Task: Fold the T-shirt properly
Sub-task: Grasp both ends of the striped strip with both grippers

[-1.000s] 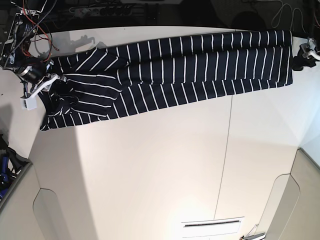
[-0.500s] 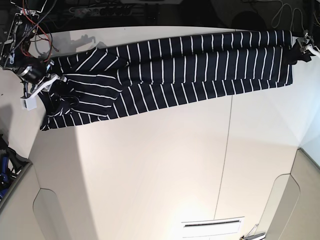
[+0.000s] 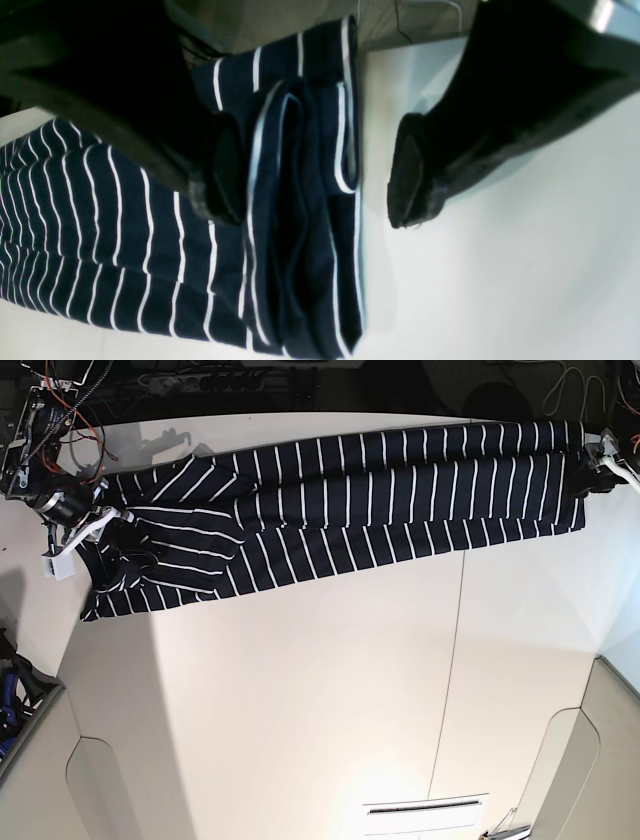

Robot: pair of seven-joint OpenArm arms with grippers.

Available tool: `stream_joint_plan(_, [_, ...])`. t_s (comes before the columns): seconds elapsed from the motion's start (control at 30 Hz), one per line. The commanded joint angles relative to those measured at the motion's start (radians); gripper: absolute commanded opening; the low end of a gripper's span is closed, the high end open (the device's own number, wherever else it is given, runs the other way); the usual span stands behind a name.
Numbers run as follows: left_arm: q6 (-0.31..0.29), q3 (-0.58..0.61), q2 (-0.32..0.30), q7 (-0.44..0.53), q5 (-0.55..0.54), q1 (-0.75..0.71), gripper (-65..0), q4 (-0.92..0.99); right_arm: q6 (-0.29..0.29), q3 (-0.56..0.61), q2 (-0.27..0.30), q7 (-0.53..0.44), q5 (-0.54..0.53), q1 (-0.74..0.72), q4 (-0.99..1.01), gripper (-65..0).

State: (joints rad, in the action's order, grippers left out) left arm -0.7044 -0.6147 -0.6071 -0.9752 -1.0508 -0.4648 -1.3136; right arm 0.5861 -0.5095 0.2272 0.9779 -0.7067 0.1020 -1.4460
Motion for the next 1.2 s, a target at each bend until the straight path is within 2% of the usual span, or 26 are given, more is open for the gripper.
stream_joint_plan(0.0, [0.006, 0.017, -0.01, -0.043, 0.019, -0.004, -17.7, -0.005, 0.004, -0.005, 0.014, -0.008, -0.019, -0.01, -0.014, -65.0])
stream_joint_plan(0.37, [0.006, 0.184, -0.011, -0.046, 0.015, -0.003, -17.8, -0.005, 0.004, -0.005, 0.014, -0.008, -0.019, -0.01, -0.014, -65.0])
stream_joint_plan(0.43, [0.006, 0.19, -0.01, -0.046, 0.015, -0.004, -20.4, -0.005, 0.004, -0.005, 0.014, -0.008, -0.019, -0.01, -0.014, -65.0])
stream_joint_plan(0.5, [0.006, 0.19, -0.011, -0.046, 0.016, -0.003, -32.0, -0.006, 0.004, -0.005, 0.014, -0.008, -0.019, -0.01, -0.014, -65.0])
stream_joint_plan(0.6, [0.006, 0.19, -0.011, -0.044, 0.015, -0.002, -58.4, -0.006, 0.004, -0.005, 0.014, -0.008, -0.019, -0.01, -0.014, -65.0])
stream_joint_plan(0.63, [0.006, 0.19, -0.011, -0.041, 0.016, 0.0, -65.0, -0.006, 0.004, -0.005, 0.014, -0.008, -0.02, -0.01, -0.014, -65.0])
stream_joint_plan(0.9, [0.006, 0.188, -0.011, -0.033, 0.017, 0.116, -65.0, -0.01, 0.001, -0.005, 0.014, -0.008, -0.099, -0.011, -0.014, -65.0])
stream_joint_plan(1.07, [0.006, 0.188, -0.011, -0.073, 0.032, 0.238, -65.0, -0.01, 0.004, -0.006, 0.014, 0.008, -0.173, -0.014, -0.017, -65.0])
stream_joint_plan(1.1, [0.006, 0.188, -0.012, -0.074, 0.045, 0.259, -65.0, -0.01, 0.006, -0.006, 0.013, 0.018, -0.188, -0.016, -0.021, -60.0])
stream_joint_plan(1.17, [0.006, 0.188, -0.018, -0.072, 0.079, 0.294, -65.0, -0.01, 0.006, -0.006, 0.014, 0.031, -0.192, -0.019, -0.04, -45.4])
